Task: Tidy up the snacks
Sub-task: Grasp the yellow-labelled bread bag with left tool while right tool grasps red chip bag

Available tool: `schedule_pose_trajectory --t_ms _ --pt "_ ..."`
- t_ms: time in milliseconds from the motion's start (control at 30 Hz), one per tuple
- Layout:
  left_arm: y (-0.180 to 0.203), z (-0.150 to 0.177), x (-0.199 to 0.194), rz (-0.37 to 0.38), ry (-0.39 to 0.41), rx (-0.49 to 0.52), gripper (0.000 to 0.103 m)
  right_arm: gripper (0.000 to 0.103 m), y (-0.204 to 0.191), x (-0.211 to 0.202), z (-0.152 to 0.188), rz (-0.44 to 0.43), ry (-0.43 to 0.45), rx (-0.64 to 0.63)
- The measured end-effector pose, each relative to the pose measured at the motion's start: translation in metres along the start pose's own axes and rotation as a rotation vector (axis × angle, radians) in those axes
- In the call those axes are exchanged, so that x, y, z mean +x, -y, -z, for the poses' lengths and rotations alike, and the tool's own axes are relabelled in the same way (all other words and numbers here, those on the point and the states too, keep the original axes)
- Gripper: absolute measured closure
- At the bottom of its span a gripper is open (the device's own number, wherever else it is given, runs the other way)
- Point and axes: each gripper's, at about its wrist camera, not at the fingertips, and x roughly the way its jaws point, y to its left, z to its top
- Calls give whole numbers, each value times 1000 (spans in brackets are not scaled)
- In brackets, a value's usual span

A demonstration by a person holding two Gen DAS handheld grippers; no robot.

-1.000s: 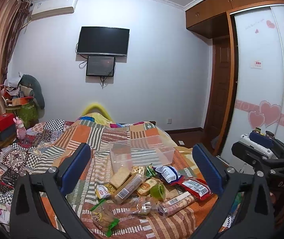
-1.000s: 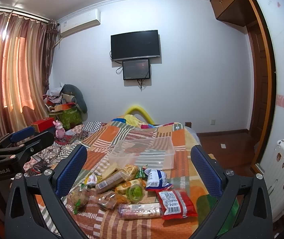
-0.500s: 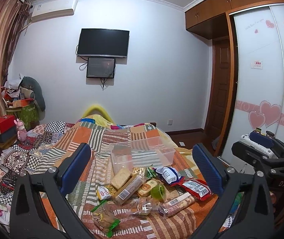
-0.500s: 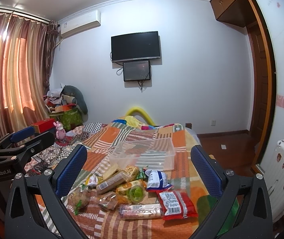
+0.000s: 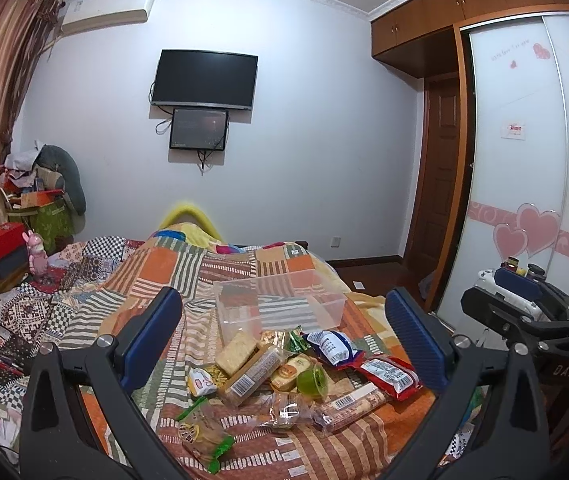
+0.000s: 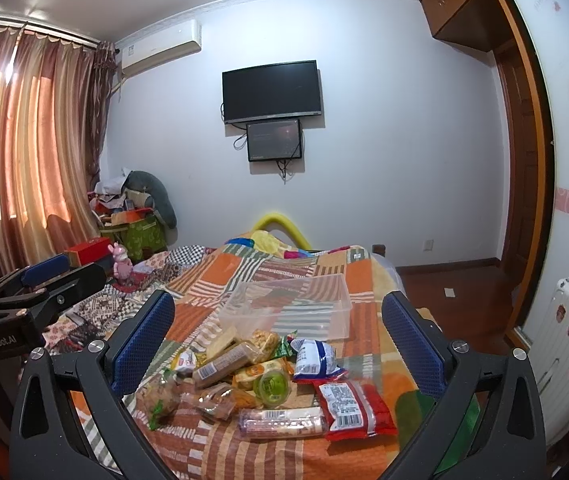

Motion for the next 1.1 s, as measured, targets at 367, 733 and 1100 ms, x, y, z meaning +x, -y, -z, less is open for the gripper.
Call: schedule_pose_trajectory --t_ms 367,733,1100 --pt "-27 17 37 -23 -140 -27 22 13 20 20 22 27 -83 18" --pt "-83 76 101 -91 -408 -48 30 28 68 54 59 112 -269 62" --pt "-106 143 145 -125 -632 -123 30 28 87 88 91 126 -439 74"
